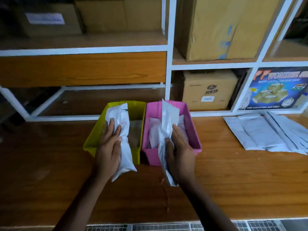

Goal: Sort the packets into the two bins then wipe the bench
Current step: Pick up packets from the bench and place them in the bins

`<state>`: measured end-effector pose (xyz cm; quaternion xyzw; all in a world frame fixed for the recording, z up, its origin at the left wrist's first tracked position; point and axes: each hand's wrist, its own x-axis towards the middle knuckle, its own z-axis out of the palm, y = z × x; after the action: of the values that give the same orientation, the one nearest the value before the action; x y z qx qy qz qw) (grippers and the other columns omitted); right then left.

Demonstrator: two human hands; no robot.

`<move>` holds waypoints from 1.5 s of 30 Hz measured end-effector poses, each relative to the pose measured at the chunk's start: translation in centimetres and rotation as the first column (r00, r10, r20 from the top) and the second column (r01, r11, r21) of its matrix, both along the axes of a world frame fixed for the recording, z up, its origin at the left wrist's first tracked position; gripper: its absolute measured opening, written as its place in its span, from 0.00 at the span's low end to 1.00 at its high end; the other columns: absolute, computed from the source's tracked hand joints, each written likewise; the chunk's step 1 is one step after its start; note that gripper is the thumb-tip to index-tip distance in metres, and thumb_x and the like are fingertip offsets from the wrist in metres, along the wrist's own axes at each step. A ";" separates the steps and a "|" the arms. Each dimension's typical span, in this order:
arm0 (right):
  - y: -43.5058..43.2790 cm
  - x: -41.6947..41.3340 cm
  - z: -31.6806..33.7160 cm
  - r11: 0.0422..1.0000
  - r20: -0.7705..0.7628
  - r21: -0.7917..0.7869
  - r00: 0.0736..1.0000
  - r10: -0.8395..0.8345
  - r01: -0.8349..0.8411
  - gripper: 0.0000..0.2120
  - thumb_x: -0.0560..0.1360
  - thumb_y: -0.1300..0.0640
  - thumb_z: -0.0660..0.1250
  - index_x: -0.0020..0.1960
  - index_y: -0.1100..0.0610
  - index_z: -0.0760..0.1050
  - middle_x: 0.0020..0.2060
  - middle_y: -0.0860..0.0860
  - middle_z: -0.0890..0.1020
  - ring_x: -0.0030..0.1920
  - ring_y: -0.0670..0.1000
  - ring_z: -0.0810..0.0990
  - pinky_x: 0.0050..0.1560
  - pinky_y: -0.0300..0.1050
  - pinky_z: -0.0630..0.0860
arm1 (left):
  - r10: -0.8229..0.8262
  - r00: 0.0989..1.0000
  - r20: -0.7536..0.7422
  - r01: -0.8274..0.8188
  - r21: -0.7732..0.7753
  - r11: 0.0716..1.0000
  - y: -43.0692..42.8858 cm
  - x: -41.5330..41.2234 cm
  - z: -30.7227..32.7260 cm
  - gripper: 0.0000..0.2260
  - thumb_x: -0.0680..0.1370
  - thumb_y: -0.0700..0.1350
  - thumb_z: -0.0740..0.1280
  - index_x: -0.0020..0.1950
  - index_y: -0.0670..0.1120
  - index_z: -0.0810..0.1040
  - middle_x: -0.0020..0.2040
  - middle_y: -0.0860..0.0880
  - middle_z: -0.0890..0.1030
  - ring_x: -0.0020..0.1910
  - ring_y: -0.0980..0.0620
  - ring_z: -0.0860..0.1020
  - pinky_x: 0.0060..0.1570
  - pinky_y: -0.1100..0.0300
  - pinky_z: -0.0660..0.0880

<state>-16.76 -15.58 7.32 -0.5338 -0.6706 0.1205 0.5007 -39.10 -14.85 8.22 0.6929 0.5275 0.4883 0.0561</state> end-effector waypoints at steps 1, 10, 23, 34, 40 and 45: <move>1.0 -1.4 0.3 1.000 0.018 0.011 1.000 -0.004 0.004 0.20 0.81 0.50 0.55 0.67 0.58 0.73 0.70 0.53 0.73 0.71 0.49 0.69 0.68 0.50 0.72 | 0.011 0.999 -0.047 -0.010 0.003 1.000 1.2 -1.5 0.2 0.18 0.80 0.40 0.57 0.68 0.36 0.71 0.75 0.45 0.63 0.77 0.45 0.56 0.74 0.63 0.56; 11.5 -12.0 0.3 0.999 0.099 -0.027 0.995 -0.025 0.028 0.19 0.81 0.52 0.56 0.65 0.62 0.74 0.68 0.57 0.74 0.69 0.55 0.71 0.66 0.48 0.72 | -0.130 0.917 -0.377 0.060 -0.192 0.980 13.2 -9.3 0.1 0.22 0.79 0.47 0.53 0.69 0.37 0.70 0.74 0.44 0.64 0.77 0.41 0.54 0.74 0.46 0.58; 19.0 -17.9 -4.7 0.821 0.645 -0.545 0.711 0.280 0.171 0.20 0.79 0.59 0.57 0.65 0.71 0.67 0.61 0.68 0.75 0.65 0.63 0.72 0.66 0.52 0.65 | -0.605 0.566 -0.560 -0.151 -0.792 0.592 20.4 -9.4 -3.3 0.24 0.82 0.45 0.53 0.76 0.37 0.53 0.77 0.37 0.55 0.74 0.38 0.59 0.71 0.48 0.60; 22.5 -16.8 -5.0 0.649 0.707 -0.703 0.390 0.590 0.291 0.35 0.78 0.58 0.64 0.77 0.66 0.48 0.76 0.65 0.49 0.77 0.64 0.48 0.75 0.53 0.48 | -0.763 0.295 -0.576 -0.238 -0.817 0.525 24.6 -10.1 -4.5 0.53 0.65 0.62 0.76 0.78 0.43 0.49 0.78 0.43 0.53 0.74 0.41 0.60 0.70 0.49 0.65; 26.5 -17.1 -16.1 0.898 0.783 -0.404 0.575 0.239 0.177 0.27 0.83 0.55 0.34 0.55 0.67 0.69 0.43 0.64 0.84 0.37 0.61 0.85 0.31 0.51 0.80 | -0.700 0.269 -0.661 -0.198 -0.749 0.632 23.4 -10.4 -6.5 0.50 0.73 0.57 0.70 0.76 0.36 0.37 0.77 0.38 0.38 0.77 0.41 0.40 0.75 0.52 0.45; 26.1 -16.3 -17.0 0.881 0.707 -0.322 0.707 -0.020 0.346 0.26 0.72 0.36 0.45 0.38 0.38 0.81 0.34 0.33 0.81 0.31 0.29 0.78 0.35 0.23 0.71 | -0.650 0.291 -0.702 -0.144 -0.704 0.695 23.7 -10.8 -8.2 0.33 0.82 0.48 0.57 0.75 0.33 0.41 0.77 0.35 0.42 0.76 0.37 0.43 0.73 0.51 0.40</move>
<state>-33.10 10.56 -9.71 -0.7024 -0.7052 0.0085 0.0959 -49.92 8.83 0.00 0.8520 0.4631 -0.2347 0.0675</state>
